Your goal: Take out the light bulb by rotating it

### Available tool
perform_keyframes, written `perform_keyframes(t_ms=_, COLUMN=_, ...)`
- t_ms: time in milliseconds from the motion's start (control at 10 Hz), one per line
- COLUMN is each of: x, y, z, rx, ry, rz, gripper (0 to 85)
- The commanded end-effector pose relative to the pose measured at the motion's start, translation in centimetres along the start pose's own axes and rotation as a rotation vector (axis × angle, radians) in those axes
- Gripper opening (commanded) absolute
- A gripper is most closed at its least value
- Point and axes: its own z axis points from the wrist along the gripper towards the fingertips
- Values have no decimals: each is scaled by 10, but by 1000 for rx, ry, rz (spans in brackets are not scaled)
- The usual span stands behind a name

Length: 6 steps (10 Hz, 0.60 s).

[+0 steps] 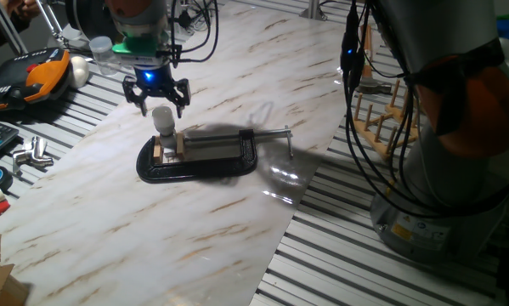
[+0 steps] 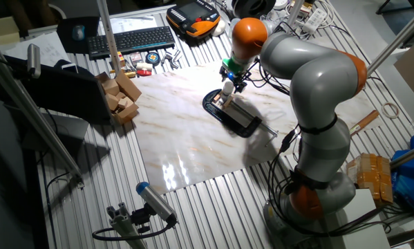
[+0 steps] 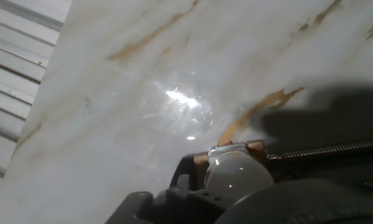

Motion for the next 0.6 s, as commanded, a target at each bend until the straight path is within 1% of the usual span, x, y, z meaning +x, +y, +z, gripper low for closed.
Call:
perform_keyframes(t_ms=0, x=0, y=0, z=0, rx=0, ry=0, rz=-10, gripper=510)
perform_keyframes(t_ms=300, x=0, y=0, z=-2, rx=-7, ry=-6, rz=-71, gripper=0)
perform_keyframes(t_ms=400, x=0, y=0, z=-2, rx=-7, ry=-6, rz=-78, gripper=0)
perform_keyframes(t_ms=500, x=0, y=1, z=-3, rx=-2, ry=-16, rz=-89, gripper=0)
